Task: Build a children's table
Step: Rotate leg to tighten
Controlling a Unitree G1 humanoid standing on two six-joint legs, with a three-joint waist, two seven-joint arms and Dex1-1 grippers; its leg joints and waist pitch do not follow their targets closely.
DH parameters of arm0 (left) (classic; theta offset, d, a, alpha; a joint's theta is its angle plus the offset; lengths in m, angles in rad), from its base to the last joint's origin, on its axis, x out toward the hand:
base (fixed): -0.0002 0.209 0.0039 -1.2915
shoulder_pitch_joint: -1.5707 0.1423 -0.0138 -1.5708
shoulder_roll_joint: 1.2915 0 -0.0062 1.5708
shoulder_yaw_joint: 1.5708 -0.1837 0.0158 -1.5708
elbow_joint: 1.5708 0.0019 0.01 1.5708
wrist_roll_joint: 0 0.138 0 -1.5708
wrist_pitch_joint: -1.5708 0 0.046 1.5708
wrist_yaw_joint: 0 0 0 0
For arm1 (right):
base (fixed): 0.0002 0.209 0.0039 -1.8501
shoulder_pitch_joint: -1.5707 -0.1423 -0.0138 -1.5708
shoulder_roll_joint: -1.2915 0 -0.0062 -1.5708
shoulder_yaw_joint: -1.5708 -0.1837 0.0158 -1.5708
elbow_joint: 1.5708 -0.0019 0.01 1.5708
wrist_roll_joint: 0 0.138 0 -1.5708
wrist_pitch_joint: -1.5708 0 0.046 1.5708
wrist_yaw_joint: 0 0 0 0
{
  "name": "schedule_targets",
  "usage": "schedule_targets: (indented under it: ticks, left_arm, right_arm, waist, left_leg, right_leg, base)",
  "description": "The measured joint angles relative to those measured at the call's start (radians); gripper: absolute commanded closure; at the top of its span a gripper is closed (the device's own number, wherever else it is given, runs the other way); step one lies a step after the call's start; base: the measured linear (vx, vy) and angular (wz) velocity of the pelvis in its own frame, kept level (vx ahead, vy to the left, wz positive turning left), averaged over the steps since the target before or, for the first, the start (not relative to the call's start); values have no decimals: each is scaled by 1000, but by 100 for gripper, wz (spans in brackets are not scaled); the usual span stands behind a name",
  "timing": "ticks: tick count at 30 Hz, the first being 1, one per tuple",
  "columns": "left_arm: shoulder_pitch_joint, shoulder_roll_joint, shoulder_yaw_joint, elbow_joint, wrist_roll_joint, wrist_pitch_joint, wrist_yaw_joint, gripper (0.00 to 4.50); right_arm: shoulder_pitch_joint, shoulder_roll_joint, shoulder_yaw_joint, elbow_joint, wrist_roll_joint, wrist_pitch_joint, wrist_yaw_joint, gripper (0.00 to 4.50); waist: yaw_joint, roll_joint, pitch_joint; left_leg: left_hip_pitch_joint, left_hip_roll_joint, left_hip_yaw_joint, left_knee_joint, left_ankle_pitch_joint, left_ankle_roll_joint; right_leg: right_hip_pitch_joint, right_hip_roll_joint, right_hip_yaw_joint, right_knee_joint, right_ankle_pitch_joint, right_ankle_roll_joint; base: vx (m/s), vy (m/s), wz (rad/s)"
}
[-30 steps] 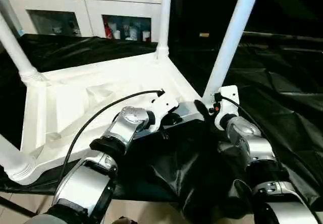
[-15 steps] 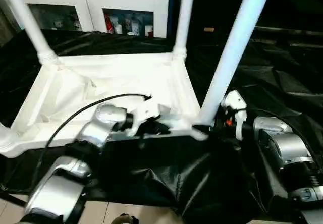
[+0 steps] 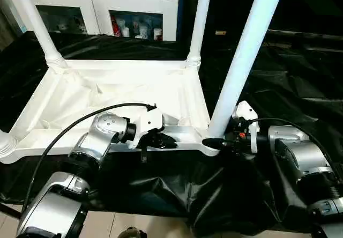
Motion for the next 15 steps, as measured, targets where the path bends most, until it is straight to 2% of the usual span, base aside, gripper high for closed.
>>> schedule_targets:
  ticks: [6,11,15]
  left_arm:
    - [-29,-56,8,52,32,27,160,450]
    - [-114,-194,15,176,82,98,424,450]
    - [-132,-243,20,211,89,120,498,450]
  right_arm:
    - [7,90,-66,36,-21,-7,-250,181]
    - [-60,254,-190,148,-30,-6,-678,181]
    - [-86,291,-213,183,-42,-13,-800,181]
  waist:
    - [-5,-4,-1]
    - [-19,-3,-2]
    - [-21,0,-3]
  left_leg:
    - [2,0,0,1,0,-1]
    - [4,-2,-1,3,1,-1]
    - [8,-3,-2,3,1,-1]
  right_leg:
    - [1,0,1,0,2,-3]
    - [4,-2,1,-1,4,-6]
    - [9,-2,1,-2,4,-5]
  base:
    - [0,0,0]
    - [0,0,0]
    - [0,0,0]
